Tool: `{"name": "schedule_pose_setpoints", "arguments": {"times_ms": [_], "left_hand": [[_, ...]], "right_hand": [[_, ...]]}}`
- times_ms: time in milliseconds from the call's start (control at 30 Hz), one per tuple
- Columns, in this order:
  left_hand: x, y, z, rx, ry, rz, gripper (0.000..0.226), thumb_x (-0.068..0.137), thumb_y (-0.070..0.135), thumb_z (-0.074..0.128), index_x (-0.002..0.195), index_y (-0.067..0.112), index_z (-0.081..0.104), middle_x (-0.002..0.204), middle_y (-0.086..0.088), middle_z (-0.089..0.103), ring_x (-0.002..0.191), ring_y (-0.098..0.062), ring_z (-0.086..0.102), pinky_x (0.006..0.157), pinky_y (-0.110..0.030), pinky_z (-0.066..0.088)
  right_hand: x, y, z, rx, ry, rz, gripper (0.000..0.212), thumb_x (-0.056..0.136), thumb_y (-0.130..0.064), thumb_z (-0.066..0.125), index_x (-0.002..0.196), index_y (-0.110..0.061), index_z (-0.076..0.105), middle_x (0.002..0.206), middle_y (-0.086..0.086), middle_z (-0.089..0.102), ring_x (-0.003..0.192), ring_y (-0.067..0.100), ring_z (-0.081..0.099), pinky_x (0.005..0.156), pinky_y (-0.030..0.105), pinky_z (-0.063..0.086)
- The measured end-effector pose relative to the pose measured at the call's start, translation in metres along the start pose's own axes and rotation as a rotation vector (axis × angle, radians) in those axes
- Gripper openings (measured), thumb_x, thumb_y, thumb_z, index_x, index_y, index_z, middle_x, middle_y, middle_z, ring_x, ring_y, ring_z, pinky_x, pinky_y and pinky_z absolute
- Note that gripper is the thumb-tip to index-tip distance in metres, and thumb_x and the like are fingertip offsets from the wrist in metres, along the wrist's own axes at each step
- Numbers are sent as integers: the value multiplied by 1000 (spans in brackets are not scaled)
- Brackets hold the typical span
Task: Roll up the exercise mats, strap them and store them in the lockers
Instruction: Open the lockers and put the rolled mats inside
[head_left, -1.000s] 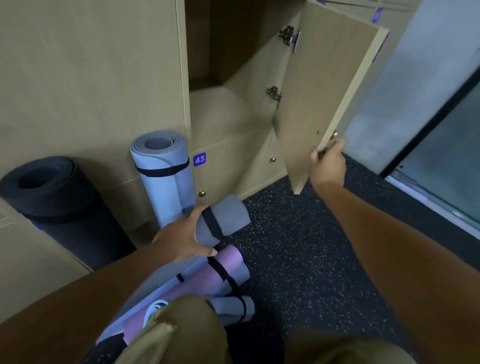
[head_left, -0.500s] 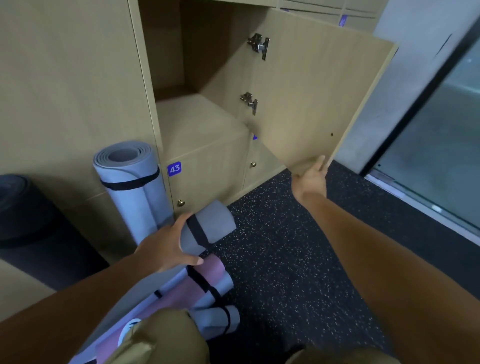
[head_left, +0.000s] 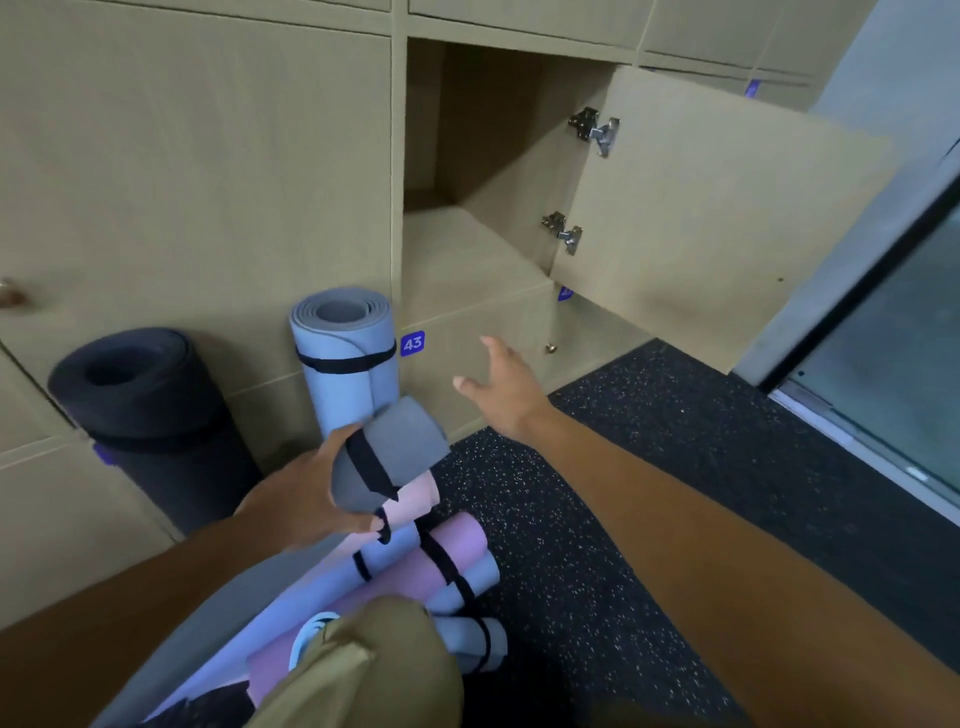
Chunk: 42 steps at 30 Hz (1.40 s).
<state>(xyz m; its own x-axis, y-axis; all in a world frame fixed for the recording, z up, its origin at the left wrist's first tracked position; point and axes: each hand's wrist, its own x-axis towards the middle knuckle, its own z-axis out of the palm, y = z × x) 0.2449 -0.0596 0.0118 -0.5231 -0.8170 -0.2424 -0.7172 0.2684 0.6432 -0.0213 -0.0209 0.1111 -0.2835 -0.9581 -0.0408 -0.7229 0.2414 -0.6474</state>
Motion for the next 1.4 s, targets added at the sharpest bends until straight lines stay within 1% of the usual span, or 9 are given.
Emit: {"name": "schedule_pose_setpoints", "arguments": {"times_ms": [67, 167, 367, 533, 767, 933, 1100, 1233, 1400], "left_hand": [[-10, -17, -10, 20, -6, 1, 132, 51, 62, 91, 154, 50, 11, 138, 6, 54, 117, -19, 56, 91, -34, 46], [-23, -41, -20, 69, -2, -38, 134, 47, 72, 83, 154, 52, 6, 140, 2, 54, 120, -21, 57, 94, -34, 47], [-26, -81, -15, 116, -22, -172, 139, 51, 66, 84, 155, 52, -7, 138, -1, 55, 121, -26, 58, 95, -37, 48], [-19, -91, -9, 177, -6, -220, 145, 41, 80, 73, 158, 45, -7, 141, -4, 50, 125, -31, 56, 97, -43, 50], [-8, -87, 15, 296, -1, -243, 136, 60, 67, 85, 160, 34, -1, 143, -7, 45, 130, -31, 51, 100, -49, 51], [0, -62, 29, 445, 120, -239, 115, 79, 64, 74, 162, 24, 5, 151, -10, 39, 135, -32, 43, 106, -46, 46], [1, -31, 33, 535, 97, -357, 119, 70, 78, 70, 159, 26, 10, 147, -15, 33, 134, -35, 38, 105, -44, 41], [-5, 5, 26, 600, 170, -455, 95, 70, 87, 59, 145, 31, 42, 142, -8, 36, 130, -33, 39, 106, -47, 40], [-14, 70, 14, 560, 159, -297, 82, 83, 80, 54, 142, 24, 44, 144, -10, 41, 132, -34, 42, 104, -46, 43]], "right_hand": [[10, -24, 14, 3, -21, -37, 71, 100, -32, 63, 159, -19, 26, 156, 13, 37, 142, 29, 41, 113, 37, 34], [31, -52, 33, -7, -19, -104, 63, 99, -34, 63, 155, -26, 35, 148, 12, 44, 134, 27, 48, 99, 27, 34], [75, -99, 75, -100, -180, -97, 77, 90, -49, 72, 155, -36, 34, 156, 12, 28, 138, 33, 43, 110, 43, 42], [90, -90, 90, -140, -98, -26, 78, 78, -58, 80, 143, -28, 46, 143, 9, 38, 122, 31, 52, 101, 43, 48], [70, -10, 36, 103, 209, 149, 60, 80, -49, 82, 124, -18, 56, 126, 7, 49, 95, 26, 58, 88, 34, 49], [34, 26, -3, 257, 401, 172, 41, 84, -35, 83, 110, -14, 58, 115, 8, 64, 98, 22, 63, 85, 32, 52], [-7, 45, -47, 256, 528, 162, 69, 65, -64, 79, 115, -20, 62, 128, 9, 57, 104, 25, 63, 99, 44, 55], [-46, 52, -93, 289, 639, 135, 68, 61, -70, 78, 110, -26, 61, 124, 7, 60, 103, 21, 64, 96, 46, 56], [-105, 36, -152, 355, 796, 114, 65, 62, -68, 80, 111, -31, 57, 126, 5, 59, 106, 21, 64, 97, 46, 55]]}}
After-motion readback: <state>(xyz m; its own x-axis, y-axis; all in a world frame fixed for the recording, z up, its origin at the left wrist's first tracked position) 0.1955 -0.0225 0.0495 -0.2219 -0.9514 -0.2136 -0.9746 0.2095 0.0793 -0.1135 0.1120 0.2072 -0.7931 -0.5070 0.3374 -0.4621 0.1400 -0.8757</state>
